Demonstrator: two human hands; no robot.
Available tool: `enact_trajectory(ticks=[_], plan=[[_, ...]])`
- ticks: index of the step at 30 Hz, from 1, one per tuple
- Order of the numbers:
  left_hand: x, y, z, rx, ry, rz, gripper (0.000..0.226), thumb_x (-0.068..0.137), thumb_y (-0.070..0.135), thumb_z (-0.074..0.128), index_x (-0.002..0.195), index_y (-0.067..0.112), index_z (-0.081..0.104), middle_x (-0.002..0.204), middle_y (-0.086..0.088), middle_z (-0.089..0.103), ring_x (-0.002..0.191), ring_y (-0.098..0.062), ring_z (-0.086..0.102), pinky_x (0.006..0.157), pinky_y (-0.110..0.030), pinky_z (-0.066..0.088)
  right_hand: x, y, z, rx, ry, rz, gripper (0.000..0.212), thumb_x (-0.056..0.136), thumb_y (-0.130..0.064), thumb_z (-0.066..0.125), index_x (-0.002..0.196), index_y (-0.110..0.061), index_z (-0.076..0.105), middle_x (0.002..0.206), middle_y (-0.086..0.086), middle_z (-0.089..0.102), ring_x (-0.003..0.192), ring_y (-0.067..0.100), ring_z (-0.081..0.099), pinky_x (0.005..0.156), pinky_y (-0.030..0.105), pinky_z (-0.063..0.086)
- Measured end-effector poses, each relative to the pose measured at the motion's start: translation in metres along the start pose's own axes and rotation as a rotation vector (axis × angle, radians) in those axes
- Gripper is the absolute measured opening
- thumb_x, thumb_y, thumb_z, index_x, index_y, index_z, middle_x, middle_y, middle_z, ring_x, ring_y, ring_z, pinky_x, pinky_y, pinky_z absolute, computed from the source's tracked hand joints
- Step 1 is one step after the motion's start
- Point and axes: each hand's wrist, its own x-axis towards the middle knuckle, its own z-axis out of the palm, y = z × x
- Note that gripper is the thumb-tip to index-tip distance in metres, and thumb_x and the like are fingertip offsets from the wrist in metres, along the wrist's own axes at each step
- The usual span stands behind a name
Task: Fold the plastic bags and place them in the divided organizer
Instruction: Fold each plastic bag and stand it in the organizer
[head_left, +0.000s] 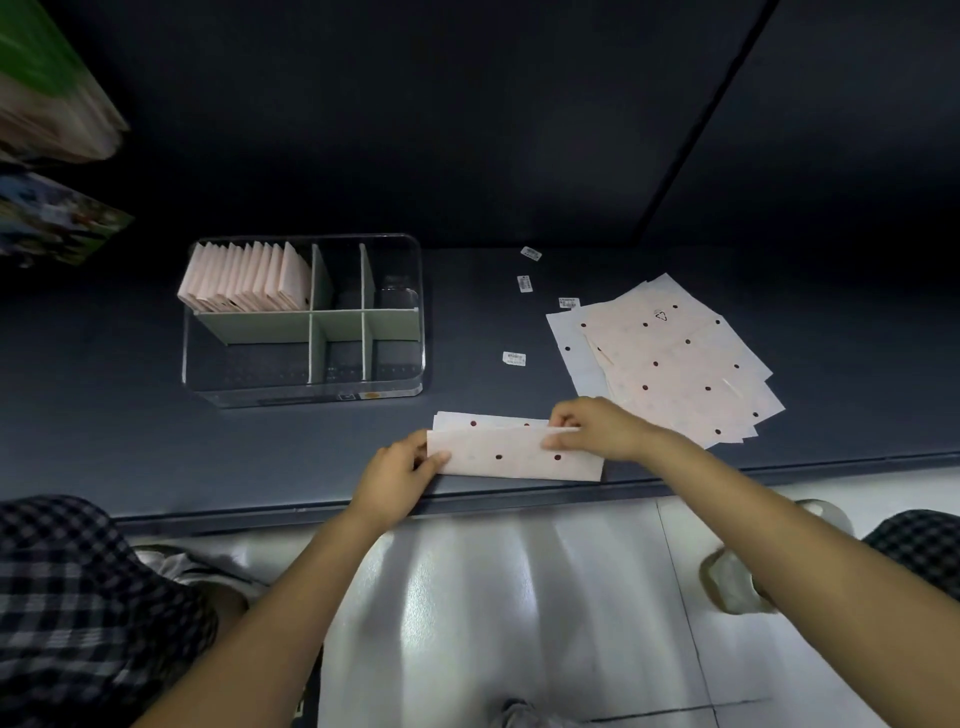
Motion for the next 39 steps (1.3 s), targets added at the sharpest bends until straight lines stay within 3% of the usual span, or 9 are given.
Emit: enact_trajectory(ticks=[4,7,9,11,14,17,21,31,39], plan=[[0.000,0.006,0.005,0.102,0.131,-0.001,0.043,0.092,0.028,0.057,0.132,0.020,0.044,0.104,0.001,0.059,0.098,-0.021,0.057,0.080,-0.036,0.048,0.015,0.006,0.002,-0.116,-0.016,0.075,0.031,0.092,-0.034,0.057,0.067,-0.023,0.043,0.072,-0.010,0.043,0.081,0.018,0.044,0.067,0.028,0.031],[-0.006,0.011,0.012,0.362,0.299,0.227,0.043,0.090,0.024,0.060,0.131,0.012,0.050,0.116,-0.009,0.055,0.103,-0.031,0.051,0.083,-0.040,0.046,0.022,0.009,0.005,-0.149,0.011,0.109,0.024,0.091,-0.035,0.057,0.076,-0.019,0.048,0.075,-0.008,0.045,0.082,0.018,0.046,0.064,0.028,0.032],[-0.009,0.017,0.022,0.488,0.193,0.375,0.044,0.091,0.026,0.059,0.132,0.012,0.051,0.131,-0.010,0.052,0.116,-0.034,0.049,0.096,-0.040,0.042,0.024,0.008,0.008,-0.180,0.018,0.118,0.020,0.091,-0.036,0.057,0.085,-0.018,0.050,0.083,-0.004,0.049,0.084,0.018,0.047,0.065,0.028,0.033],[-0.011,0.017,0.037,0.625,0.005,0.425,0.054,0.096,0.038,0.046,0.145,0.017,0.033,0.155,-0.004,0.025,0.142,-0.024,0.022,0.116,-0.035,0.014,0.026,0.007,0.010,-0.213,0.022,0.134,0.021,0.091,-0.038,0.056,0.091,-0.017,0.053,0.093,0.001,0.054,0.088,0.019,0.049,0.068,0.028,0.034],[-0.012,0.006,0.053,0.853,-0.140,0.438,0.069,0.098,0.054,0.025,0.151,0.020,-0.003,0.158,0.000,-0.013,0.145,-0.020,-0.016,0.114,-0.034,-0.016,0.028,0.006,0.013,-0.363,0.036,0.168,0.032,0.090,-0.041,0.055,0.105,-0.013,0.056,0.110,0.008,0.060,0.102,0.025,0.052,0.073,0.030,0.037],[-0.012,-0.002,0.054,0.930,-0.177,0.443,0.073,0.096,0.059,0.019,0.147,0.023,-0.018,0.156,-0.002,-0.022,0.140,-0.022,-0.027,0.114,-0.037,-0.017,0.029,0.001,0.016,-0.625,0.124,0.146,0.043,0.088,-0.046,0.055,0.116,-0.013,0.051,0.121,0.010,0.053,0.115,0.028,0.045,0.087,0.036,0.038],[-0.009,-0.002,0.051,0.966,-0.210,0.476,0.068,0.096,0.060,0.017,0.139,0.033,-0.028,0.148,-0.004,-0.033,0.130,-0.026,-0.038,0.112,-0.041,-0.019,0.036,-0.013,0.026,-0.471,0.262,0.018,0.045,0.087,-0.041,0.060,0.123,-0.017,0.047,0.125,0.007,0.047,0.117,0.026,0.044,0.093,0.036,0.037],[-0.007,-0.008,0.049,0.939,-0.195,0.498,0.067,0.094,0.063,0.021,0.147,0.038,-0.011,0.154,-0.007,-0.024,0.134,-0.027,-0.035,0.113,-0.045,-0.018,0.049,-0.023,0.038,-0.313,0.193,0.137,0.040,0.084,-0.039,0.067,0.111,-0.013,0.054,0.116,0.009,0.060,0.109,0.028,0.054,0.087,0.036,0.045],[-0.005,0.006,0.043,0.897,-0.101,0.501,0.066,0.092,0.056,0.042,0.146,0.022,0.028,0.157,-0.003,0.016,0.145,-0.021,0.010,0.117,-0.037,-0.005,0.014,-0.007,0.069,-0.320,0.212,0.287,0.036,0.091,-0.050,0.050,0.090,-0.014,0.053,0.106,0.010,0.062,0.099,0.027,0.058,0.072,0.033,0.042]])
